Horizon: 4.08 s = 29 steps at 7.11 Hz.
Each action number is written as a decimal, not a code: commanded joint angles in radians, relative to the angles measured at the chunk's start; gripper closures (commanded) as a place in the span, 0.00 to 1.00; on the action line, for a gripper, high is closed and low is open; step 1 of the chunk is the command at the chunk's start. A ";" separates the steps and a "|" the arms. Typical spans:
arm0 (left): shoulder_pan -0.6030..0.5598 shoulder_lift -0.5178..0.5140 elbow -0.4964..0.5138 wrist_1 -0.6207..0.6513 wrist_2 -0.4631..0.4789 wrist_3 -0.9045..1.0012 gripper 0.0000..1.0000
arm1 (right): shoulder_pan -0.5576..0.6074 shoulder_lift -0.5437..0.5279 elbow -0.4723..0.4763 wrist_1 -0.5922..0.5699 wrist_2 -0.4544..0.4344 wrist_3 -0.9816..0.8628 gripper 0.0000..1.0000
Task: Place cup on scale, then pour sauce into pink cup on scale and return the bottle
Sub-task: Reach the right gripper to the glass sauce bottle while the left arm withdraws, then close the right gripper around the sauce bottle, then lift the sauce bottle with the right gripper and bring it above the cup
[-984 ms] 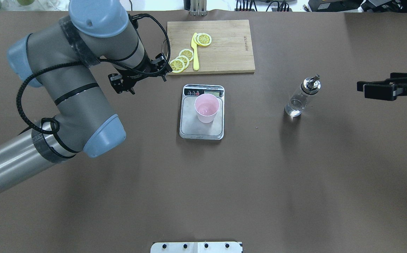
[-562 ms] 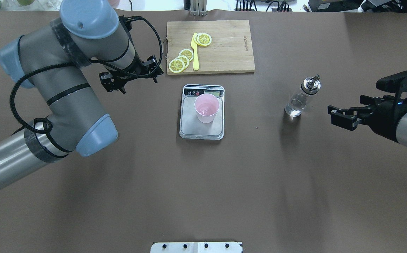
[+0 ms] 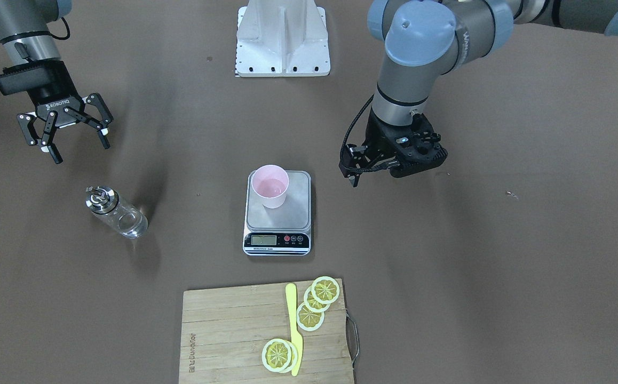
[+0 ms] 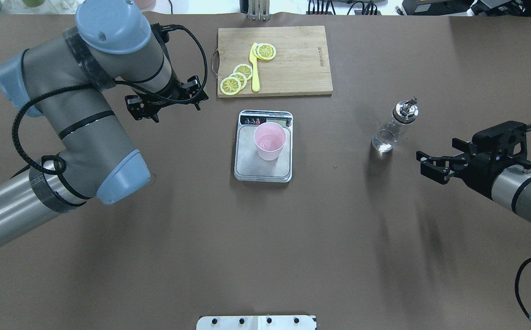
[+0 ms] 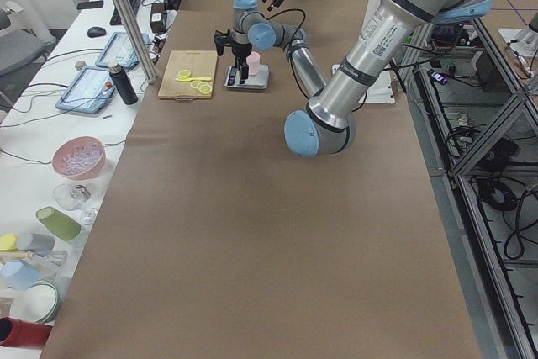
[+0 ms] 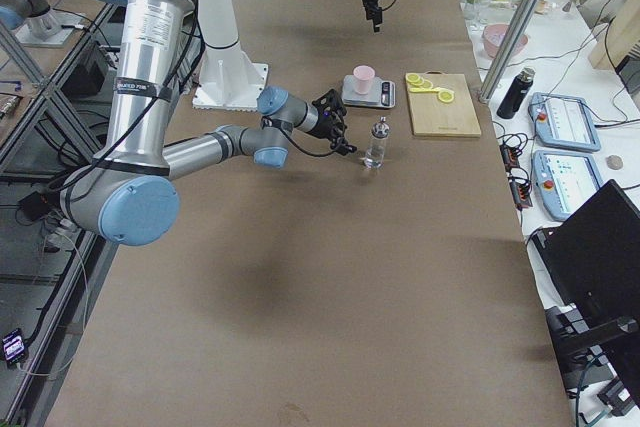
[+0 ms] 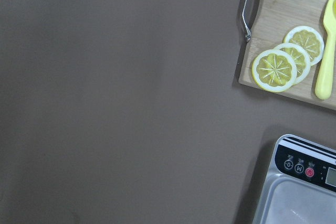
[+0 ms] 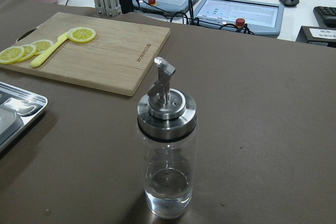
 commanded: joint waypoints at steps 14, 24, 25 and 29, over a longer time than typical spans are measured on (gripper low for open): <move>-0.013 0.000 0.052 -0.028 0.000 0.002 0.02 | 0.029 0.303 -0.423 0.254 -0.109 -0.104 0.13; -0.107 0.058 0.029 -0.025 -0.007 0.195 0.02 | 0.123 0.441 -0.371 -0.015 -0.133 -0.417 1.00; -0.163 0.086 0.022 -0.025 -0.010 0.282 0.02 | 0.125 0.476 -0.337 -0.116 -0.161 -0.538 1.00; -0.321 0.247 -0.011 -0.032 -0.009 0.627 0.02 | -0.071 0.620 -0.250 -0.518 -0.518 -0.616 1.00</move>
